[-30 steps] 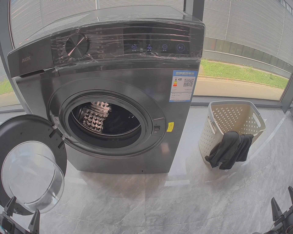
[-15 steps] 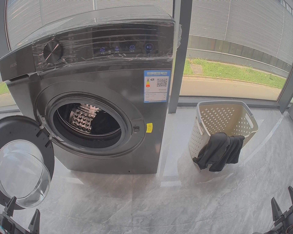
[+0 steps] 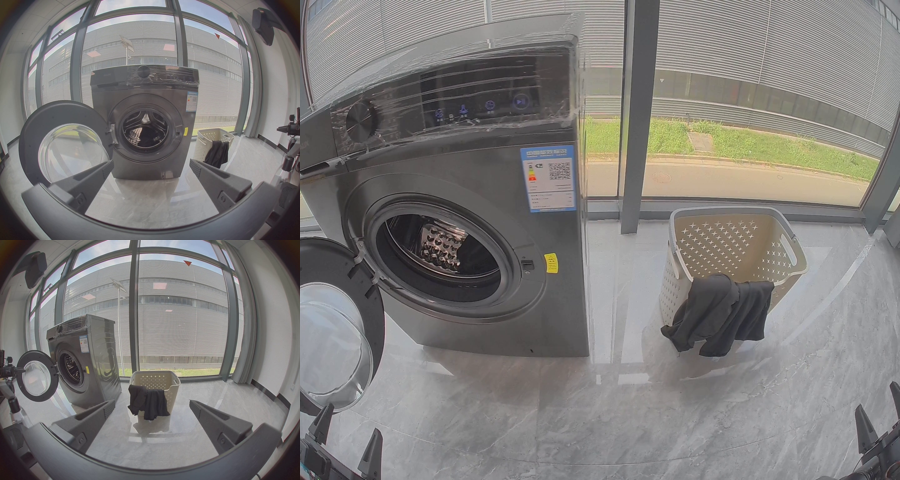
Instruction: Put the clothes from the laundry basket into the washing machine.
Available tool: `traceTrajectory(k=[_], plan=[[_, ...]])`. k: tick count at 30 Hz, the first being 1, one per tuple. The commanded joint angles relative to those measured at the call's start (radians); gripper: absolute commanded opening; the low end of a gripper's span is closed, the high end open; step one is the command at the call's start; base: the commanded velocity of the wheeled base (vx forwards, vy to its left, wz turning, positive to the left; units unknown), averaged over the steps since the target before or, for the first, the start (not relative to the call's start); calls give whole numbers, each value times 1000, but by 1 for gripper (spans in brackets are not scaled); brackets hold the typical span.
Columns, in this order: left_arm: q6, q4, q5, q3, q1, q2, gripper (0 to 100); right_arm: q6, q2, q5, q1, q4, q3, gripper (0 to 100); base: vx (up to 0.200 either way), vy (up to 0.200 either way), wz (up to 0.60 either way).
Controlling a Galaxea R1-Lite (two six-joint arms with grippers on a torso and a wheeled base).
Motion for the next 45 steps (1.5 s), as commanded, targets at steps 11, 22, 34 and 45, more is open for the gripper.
traceTrajectory(k=[11, 22, 34, 45], plan=[[0, 0, 0, 15, -1, -15, 100, -1, -15, 0, 0, -1, 18, 100, 0, -200, 0], [-3, 0, 0, 15, -1, -15, 100, -1, -15, 0, 0, -1, 18, 100, 0, -200, 0], [5, 0, -1, 15, -1, -15, 100, -1, -15, 0, 0, -1, 18, 100, 0, -133, 0], [3, 0, -1, 15, -1, -15, 100, -1, -15, 0, 0, -1, 18, 100, 164, 0, 0]])
